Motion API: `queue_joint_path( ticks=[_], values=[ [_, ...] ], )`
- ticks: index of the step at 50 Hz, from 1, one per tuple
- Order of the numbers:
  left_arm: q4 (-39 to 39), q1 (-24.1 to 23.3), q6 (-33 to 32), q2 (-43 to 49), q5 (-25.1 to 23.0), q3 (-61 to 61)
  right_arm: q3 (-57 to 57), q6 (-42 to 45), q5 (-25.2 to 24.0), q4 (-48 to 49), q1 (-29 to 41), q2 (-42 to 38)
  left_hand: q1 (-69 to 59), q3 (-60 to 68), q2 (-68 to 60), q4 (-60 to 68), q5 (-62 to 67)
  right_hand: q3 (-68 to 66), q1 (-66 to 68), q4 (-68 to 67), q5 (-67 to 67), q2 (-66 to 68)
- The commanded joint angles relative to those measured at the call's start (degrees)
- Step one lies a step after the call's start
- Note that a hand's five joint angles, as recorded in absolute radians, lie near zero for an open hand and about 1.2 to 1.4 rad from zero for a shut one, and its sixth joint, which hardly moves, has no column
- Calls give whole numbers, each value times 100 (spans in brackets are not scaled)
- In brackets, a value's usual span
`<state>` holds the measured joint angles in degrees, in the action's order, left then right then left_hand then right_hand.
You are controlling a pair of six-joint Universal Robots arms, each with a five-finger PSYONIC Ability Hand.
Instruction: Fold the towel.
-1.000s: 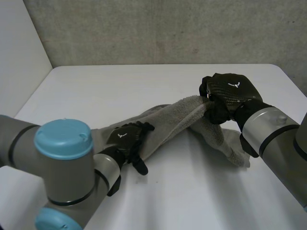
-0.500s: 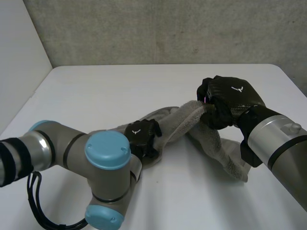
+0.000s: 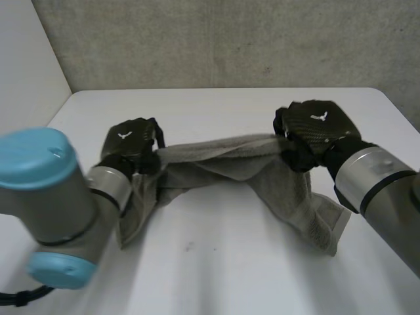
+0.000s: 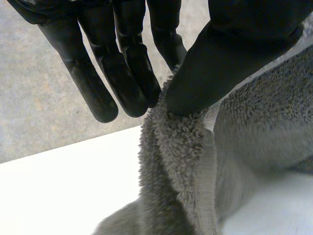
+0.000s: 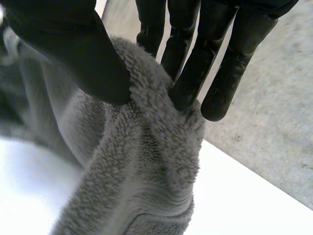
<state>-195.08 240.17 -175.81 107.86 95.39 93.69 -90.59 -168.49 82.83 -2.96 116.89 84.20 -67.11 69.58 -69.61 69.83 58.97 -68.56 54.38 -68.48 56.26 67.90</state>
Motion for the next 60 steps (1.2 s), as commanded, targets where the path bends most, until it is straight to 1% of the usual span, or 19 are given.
queue_joint_path(
  ticks=[1, 3, 9, 17, 20, 21, 22, 23, 24, 25, 26, 27, 28, 31, 36, 38, 44, 53, 60],
  values=[
    [1174, 619, -1473, -441, -996, 97, 15, 1230, 67, -170, 53, -387, -1289, 1042, -1039, 1017, 1103, -1144, 2562, -1152, 1374, 1210],
    [1882, 662, -1998, -747, -1215, 62, 6, 2018, 85, -379, 53, -404, -1289, 1042, -1039, 1017, 1103, -1144, 2562, -1152, 1374, 1210],
    [2606, 707, -2764, -977, -1462, 18, 23, 3082, 111, -740, 79, -527, -1289, 1042, -1039, 1017, 1103, -1144, 2562, -1152, 1374, 1210],
    [2202, 628, -3266, 60, -1400, -747, 1294, 3498, 303, -706, 352, -1914, -1289, 1042, -1039, 1017, 1103, -1144, 2562, -1152, 1374, 1210],
    [1451, 610, -3232, 533, -1313, -1795, 2251, 3376, 637, -269, 387, -2153, -1289, 1042, -1039, 1017, 1103, -1144, 2562, -1152, 1374, 1210],
    [898, 584, -3240, 648, -1217, -2358, 2682, 3245, 830, 264, 387, -2162, -1289, 1042, -1039, 1017, 1103, -1144, 2562, -1152, 1374, 1210],
    [893, 584, -3240, 649, -1216, -2364, 2965, 3121, 971, 861, 378, -2119, -1289, 1042, -1039, 1017, 1103, -1144, 2562, -1152, 1374, 1210],
    [136, 540, -3214, 701, -1085, -3017, 2968, 3120, 972, 867, 378, -2118, -1289, 1042, -1039, 1017, 1103, -1144, 2562, -1152, 1374, 1210],
    [128, 540, -3214, 702, -1084, -3023, 3159, 2990, 1085, 1598, 369, -2057, -1289, 1042, -1039, 1017, 1103, -1144, 2562, -1152, 1374, 1210],
    [-498, 522, -3214, 702, -1014, -3441, 3161, 2988, 1087, 1606, 369, -2057, -1289, 1042, -1039, 1017, 1103, -1144, 2562, -1152, 1374, 1210],
    [-1201, 522, -3222, 658, -979, -3767, 3196, 2919, 1165, 2328, 361, -1909, -1289, 1042, -1039, 1017, 1103, -1144, 2562, -1152, 1374, 1210],
    [-1208, 522, -3222, 658, -979, -3770, 3135, 2909, 1218, 3057, 369, -1655, -1289, 1042, -1039, 1017, 1103, -1144, 2562, -1152, 1374, 1210],
    [-1756, 522, -3240, 588, -1031, -3840, 2935, 2953, 1227, 3543, 378, -1383, -1289, 1042, -1039, 1017, 1103, -1144, 2562, -1152, 1374, 1210],
    [-2227, 531, -3231, 413, -1058, -3841, 2548, 3006, 1201, 3531, 378, -1100, -1289, 1042, -1039, 1017, 1103, -1144, 2562, -1152, 1374, 1210],
    [-1542, 601, -3222, 359, -1189, -3524, 1626, 3067, 1148, 2970, 387, -853, -1289, 1042, -1039, 1017, 1103, -1144, 2562, -1152, 1374, 1210],
    [-781, 645, -3196, 368, -1513, -3078, 1388, 3094, 1131, 2733, 378, -809, -1289, 1042, -1039, 1017, 1103, -1144, 2562, -1152, 1374, 1210],
    [214, 812, -3222, 403, -1971, -1717, 413, 3199, 1122, 1837, 396, -879, -1289, 1042, -1039, 1017, 1103, -1144, 2562, -1152, 1374, 1210],
    [453, 821, -3460, 790, -2288, -88, -451, 3147, 1131, 1377, 431, -1846, -1289, 1042, -1039, 1017, 1103, -1144, 2562, -1152, 1374, 1210],
    [901, 847, -4276, 1124, -2271, 290, -688, 2980, 1139, 1368, 431, -2004, -1289, 1042, -1039, 1017, 1103, -1144, 2562, -1152, 1374, 1210]
  ],
)
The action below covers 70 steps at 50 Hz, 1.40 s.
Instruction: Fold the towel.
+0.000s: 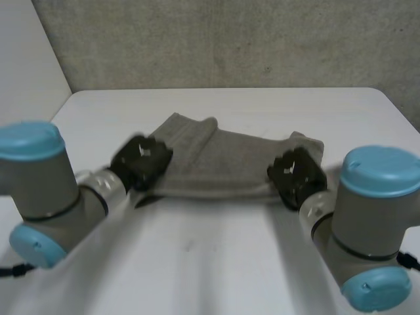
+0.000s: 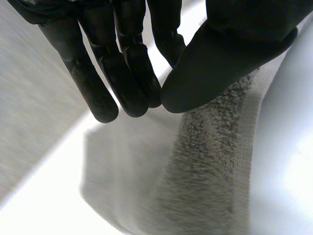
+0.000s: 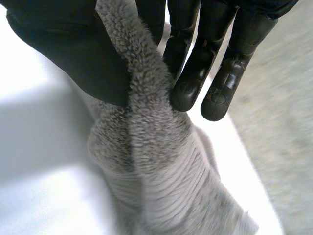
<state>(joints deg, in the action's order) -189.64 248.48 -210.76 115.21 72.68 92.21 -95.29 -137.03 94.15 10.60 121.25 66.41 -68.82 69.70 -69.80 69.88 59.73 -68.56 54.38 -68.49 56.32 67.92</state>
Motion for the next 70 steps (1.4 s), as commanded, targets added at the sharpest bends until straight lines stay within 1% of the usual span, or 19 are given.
queue_joint_path(
  ticks=[1, 4, 6, 7, 9, 10, 12, 15, 17, 18, 20, 26, 31, 34, 36, 44, 47, 56, 70],
  values=[
    [358, 16, -783, 388, 0, 438, -218, -166, 7, 12, -5, -225, -1118, 1030, -1020, 1012, 1027, -1144, 2562, -1151, 1368, 1208],
    [384, 25, -826, 301, 9, 429, -261, -472, 16, 12, -14, 11, -868, 780, -770, 762, 777, -1144, 2562, -1151, 1368, 1208],
    [376, 16, -791, 91, 9, 429, -288, -621, 7, 12, -31, 160, 2145, -2232, 2243, -2250, -2235, -1144, 2562, -1151, 1368, 1208],
    [375, 16, -791, 90, 9, 429, -288, -623, 7, 12, -31, 162, 2160, -2247, 2258, -2265, -2250, -1144, 2562, -1151, 1368, 1208],
    [367, -1, -722, -129, 18, 438, -332, -1025, -28, 12, -66, 407, 3684, -3772, 3782, -3790, -3775, -1144, 2562, -1151, 1368, 1208],
    [367, -2, -721, -130, 18, 438, -332, -1027, -28, 12, -67, 408, 3691, -3778, 3789, -3796, -3781, -1144, 2562, -1151, 1368, 1208],
    [393, -71, -511, -261, 53, 455, -358, -1508, -150, 12, -84, 530, 4964, -5052, 5062, -5069, -5055, -1144, 2562, -1151, 1368, 1208],
    [411, -89, -343, -332, 62, 490, -341, -2018, -291, 12, -128, 575, 5087, -5174, 5185, -5192, -5177, -1144, 2562, -1151, 1368, 1208],
    [402, -81, 68, -525, 62, 683, -323, -2281, -344, 12, -206, 575, 5154, -5241, 5252, -5259, -5244, -1144, 2562, -1151, 1368, 1208],
    [402, -81, 70, -526, 62, 684, -323, -2284, -344, 12, -207, 575, 5154, -5242, 5252, -5260, -5245, -1144, 2562, -1151, 1368, 1208],
    [376, -72, 472, -692, 62, 903, -288, -2774, -379, 4, -478, 584, 5305, -5392, 5403, -5410, -5395, -1144, 2562, -1151, 1368, 1208],
    [314, -10, 1002, -780, 167, 1185, -227, -3251, -371, 4, -664, 601, 5356, -5444, 5454, -5461, -5447, -1144, 2562, -1151, 1368, 1208],
    [261, -89, 1826, -772, 693, 1396, -25, -3601, -371, -49, -656, 794, 5272, -5360, 5370, -5377, -5363, -1144, 2562, -1151, 1368, 1208],
    [252, -89, 2048, -701, 827, 1396, 11, -3717, -371, -93, -647, 839, 5238, -5326, 5336, -5344, -5329, -1144, 2562, -1151, 1368, 1208],
    [95, -107, 2345, -570, 1071, 1396, 37, -3883, -379, -181, -655, 847, 5222, -5309, 5320, -5327, -5312, -1144, 2562, -1151, 1368, 1208],
    [-801, -151, 2434, -131, 1547, 1308, 37, -4007, -485, -374, -690, 847, 5138, -5225, 5236, -5243, -5228, -1144, 2562, -1151, 1368, 1208],
    [-960, -160, 2434, 19, 1556, 1212, 37, -4007, -502, -374, -699, 856, 5021, -5108, 5119, -5126, -5111, -1144, 2562, -1151, 1368, 1208],
    [-996, -186, 2390, 485, 1565, 772, 46, -4007, -511, -383, -699, 856, 4919, -5006, 5017, -5024, -5009, -1144, 2562, -1151, 1368, 1208],
    [-1118, -177, 2373, 925, 1574, 78, 72, -3998, -617, -374, -708, 856, 4012, -4100, 4110, -4117, -4103, -1144, 2562, -1151, 1368, 1208]
  ],
)
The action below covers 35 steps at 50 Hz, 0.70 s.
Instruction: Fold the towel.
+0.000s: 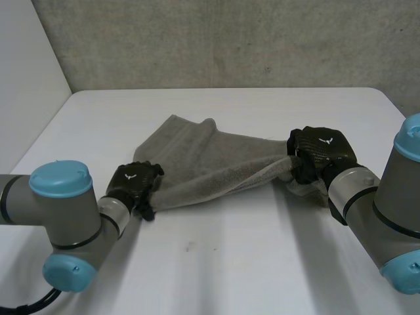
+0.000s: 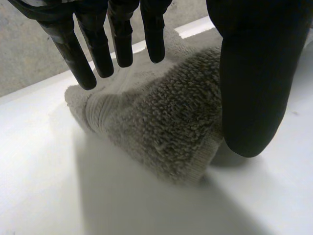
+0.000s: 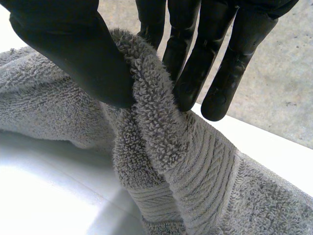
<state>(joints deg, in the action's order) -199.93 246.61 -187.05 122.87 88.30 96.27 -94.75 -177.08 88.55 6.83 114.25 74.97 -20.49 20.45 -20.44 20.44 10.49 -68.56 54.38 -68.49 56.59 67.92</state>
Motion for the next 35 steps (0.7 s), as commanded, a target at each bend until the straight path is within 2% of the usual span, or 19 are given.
queue_joint_path(
  ticks=[1, 11, 15, 21, 23, 26, 28, 35],
  values=[
    [-116, 10, 2, 158, 20, -389, 18, 6, -74, 11, -17, -9, -1073, 1077, -1078, 1077, 1073, -1144, 2562, -1151, 1341, 1208],
    [-423, 167, -24, -412, 451, -434, 97, 68, -83, 3, -166, 0, -1966, 1970, -1972, 1971, 1967, -1144, 2562, -1151, 1341, 1208],
    [-450, 300, -33, -536, 460, -390, 97, 77, -83, 3, -140, -9, -2152, 2156, -2157, 2156, 2152, -1144, 2562, -1151, 1341, 1208],
    [-432, 361, -121, -484, 451, -381, 89, 77, -83, 3, -131, -9, -3077, 3081, -3082, 3081, 3077, -1144, 2562, -1151, 1341, 1208],
    [-432, 361, -339, -449, 434, -302, 89, 94, -83, 11, -122, -9, -3997, 4001, -4003, 4002, 3997, -1144, 2562, -1151, 1341, 1208],
    [-432, 361, -499, -440, 425, -249, 89, 103, -83, 20, -122, -9, -4406, 4410, -4411, 4410, 4406, -1144, 2562, -1151, 1341, 1208],
    [-415, 352, -892, -536, 433, -170, 97, 225, -83, 29, -122, -26, -5944, 5948, -5949, 5948, 5944, -1144, 2562, -1151, 1341, 1208],
    [-371, 291, -1727, -1386, 416, 251, 273, 1067, -75, -102, -105, -18, -5951, 5955, -5956, 5956, 5951, -1144, 2562, -1151, 1341, 1208]
  ],
)
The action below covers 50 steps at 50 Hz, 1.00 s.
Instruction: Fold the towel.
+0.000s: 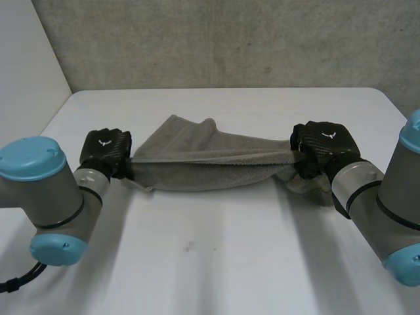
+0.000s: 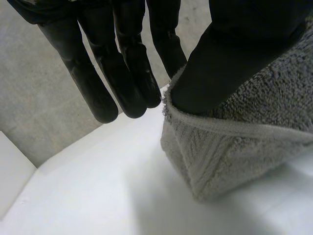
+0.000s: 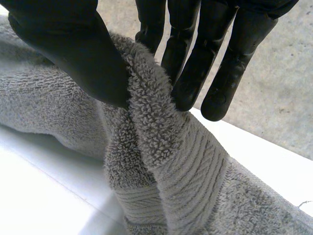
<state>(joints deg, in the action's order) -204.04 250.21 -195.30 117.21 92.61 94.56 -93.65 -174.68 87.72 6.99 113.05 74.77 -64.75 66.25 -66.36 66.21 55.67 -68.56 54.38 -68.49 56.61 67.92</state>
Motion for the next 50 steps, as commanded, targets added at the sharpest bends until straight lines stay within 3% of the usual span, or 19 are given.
queue_joint_path(
  ticks=[1, 5, 8, 10, 12, 15, 16, 20, 23, 29, 34, 36, 37, 39, 40, 42, 43, 45, 50],
  values=[
    [57, -113, -1061, -1092, -23, 519, 215, 1161, 9, -259, 42, 11, -1525, 1375, -1364, 1379, 1433, -1144, 2562, -1151, 1339, 1208],
    [216, -157, -1274, -1701, -41, 687, 374, 1885, 17, -708, 42, 108, -1525, 1375, -1364, 1379, 1433, -1144, 2562, -1151, 1339, 1208],
    [769, -192, -1467, -2325, -146, 810, 505, 2659, 26, -1306, 33, 469, -1525, 1375, -1364, 1379, 1433, -1144, 2562, -1151, 1339, 1208],
    [1209, -183, -1608, -2554, -296, 801, 532, 3063, 17, -1649, -2, 653, -1525, 1375, -1364, 1379, 1433, -1144, 2562, -1151, 1339, 1208],
    [2311, -122, -1966, -2843, -733, 766, 480, 3841, 0, -2374, -19, 898, -1525, 1375, -1364, 1379, 1433, -1144, 2562, -1151, 1339, 1208],
    [2879, -96, -2170, -2897, -973, 740, 348, 4510, 9, -3052, -28, 926, -1525, 1375, -1364, 1379, 1433, -1144, 2562, -1151, 1339, 1208],
    [3488, -52, -2405, -2905, -1208, 740, 347, 4513, 9, -3055, -28, 926, -1525, 1375, -1364, 1379, 1433, -1144, 2562, -1151, 1339, 1208],
    [4083, 54, -2777, -2826, -1465, 801, 172, 5022, -9, -3381, -37, 899, -1525, 1375, -1364, 1379, 1433, -1144, 2562, -1151, 1339, 1208],
    [3951, 89, -2917, -2589, -1509, 801, 171, 5058, -27, -3213, -11, 811, -1525, 1375, -1364, 1379, 1433, -1144, 2562, -1151, 1339, 1208],
    [3072, 63, -3058, -1315, -1438, 397, 532, 5128, 70, -2800, 51, -191, -1525, 1375, -1364, 1379, 1433, -1144, 2562, -1151, 1339, 1208],
    [2316, -8, -3075, -567, -1131, -561, 1977, 5050, 403, -2188, 121, -980, -1525, 1375, -1364, 1379, 1433, -1144, 2562, -1151, 1339, 1208],
    [1713, -78, -3049, -235, -729, -1601, 2504, 5023, 543, -1802, 165, -1103, -1525, 1375, -1364, 1379, 1433, -1144, 2562, -1151, 1339, 1208],
    [1710, -78, -3049, -233, -727, -1607, 2509, 5023, 545, -1798, 165, -1105, -1525, 1375, -1364, 1379, 1433, -1144, 2562, -1151, 1339, 1208],
    [1019, -192, -2909, -93, -569, -2709, 3341, 4857, 772, -618, 200, -1157, -1525, 1375, -1364, 1379, 1433, -1144, 2562, -1151, 1339, 1208],
    [1016, -192, -2908, -93, -568, -2714, 3344, 4856, 773, -612, 200, -1157, -1525, 1375, -1364, 1379, 1433, -1144, 2562, -1151, 1339, 1208],
    [246, -236, -2620, -93, -507, -3581, 3607, 4602, 852, 831, 192, -1009, -1525, 1375, -1364, 1379, 1433, -1144, 2562, -1151, 1339, 1208],
    [242, -236, -2618, -93, -507, -3584, 3608, 4601, 852, 839, 191, -1008, -1525, 1375, -1364, 1379, 1433, -1144, 2562, -1151, 1339, 1208],
    [-362, -236, -2155, -224, -498, -3873, 3451, 4496, 861, 1915, 165, -676, -1525, 1375, -1364, 1379, 1433, -1144, 2562, -1151, 1339, 1208],
    [-611, -236, -1512, -514, -515, -3665, 2950, 4513, 817, 2078, 209, -332, -1525, 1375, -1364, 1379, 1433, -1144, 2562, -1151, 1339, 1208]
  ],
)
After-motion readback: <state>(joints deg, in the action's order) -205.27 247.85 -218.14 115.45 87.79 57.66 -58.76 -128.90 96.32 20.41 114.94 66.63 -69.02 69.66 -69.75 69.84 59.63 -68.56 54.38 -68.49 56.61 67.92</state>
